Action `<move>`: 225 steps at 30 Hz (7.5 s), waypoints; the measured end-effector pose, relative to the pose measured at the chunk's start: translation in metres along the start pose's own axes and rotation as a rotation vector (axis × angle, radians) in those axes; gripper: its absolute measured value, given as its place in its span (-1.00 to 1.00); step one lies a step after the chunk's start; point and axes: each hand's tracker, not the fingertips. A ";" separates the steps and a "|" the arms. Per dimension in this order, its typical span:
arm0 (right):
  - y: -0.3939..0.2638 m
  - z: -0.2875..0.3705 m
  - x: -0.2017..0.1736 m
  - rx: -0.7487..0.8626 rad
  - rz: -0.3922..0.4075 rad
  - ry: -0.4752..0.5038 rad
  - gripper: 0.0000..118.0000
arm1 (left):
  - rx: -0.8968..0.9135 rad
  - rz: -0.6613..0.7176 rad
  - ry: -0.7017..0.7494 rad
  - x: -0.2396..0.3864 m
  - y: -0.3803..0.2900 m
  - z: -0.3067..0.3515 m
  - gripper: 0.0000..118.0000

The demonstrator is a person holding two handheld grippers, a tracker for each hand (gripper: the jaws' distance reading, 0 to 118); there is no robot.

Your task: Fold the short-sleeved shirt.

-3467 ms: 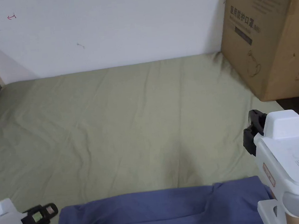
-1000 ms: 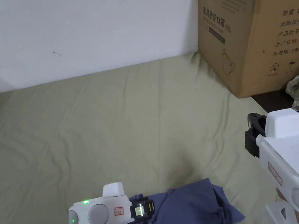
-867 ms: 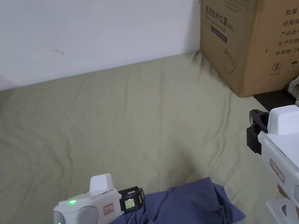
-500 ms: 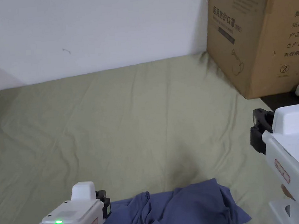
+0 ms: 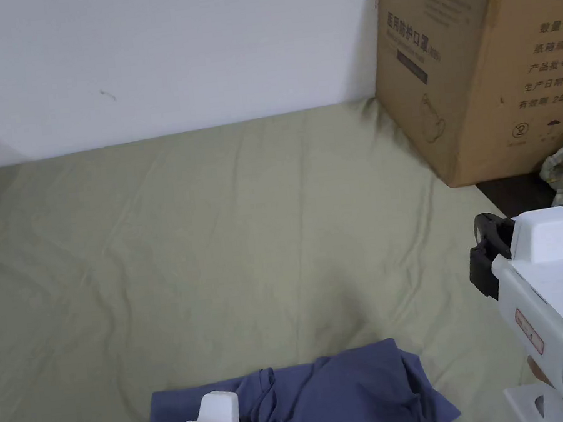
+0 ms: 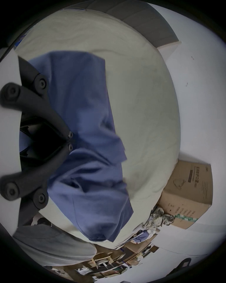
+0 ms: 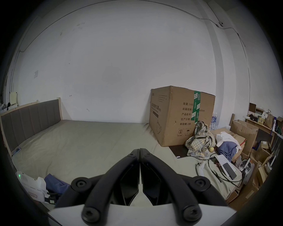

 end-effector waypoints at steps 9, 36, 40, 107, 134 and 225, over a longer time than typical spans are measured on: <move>-0.001 0.004 0.008 -0.011 -0.002 -0.024 -1.00 | -0.019 -0.009 -0.037 0.023 0.010 -0.007 -1.00; 0.009 -0.012 -0.034 -0.005 0.015 0.061 -1.00 | -0.002 0.648 -0.312 -0.196 -0.008 0.036 0.80; 0.005 -0.012 -0.032 -0.016 0.019 0.048 -1.00 | -0.039 0.636 -0.322 -0.193 -0.011 0.018 0.10; 0.015 0.010 0.015 0.016 -0.021 0.044 -1.00 | 0.021 0.118 -0.221 0.084 0.104 0.032 0.74; 0.014 0.008 0.013 0.022 0.000 0.121 -1.00 | 0.101 -0.007 -0.135 0.099 0.032 -0.023 -1.00; -0.222 -0.081 -0.152 -0.446 0.075 0.357 -1.00 | 0.376 0.292 -0.074 -0.089 0.054 0.117 -0.89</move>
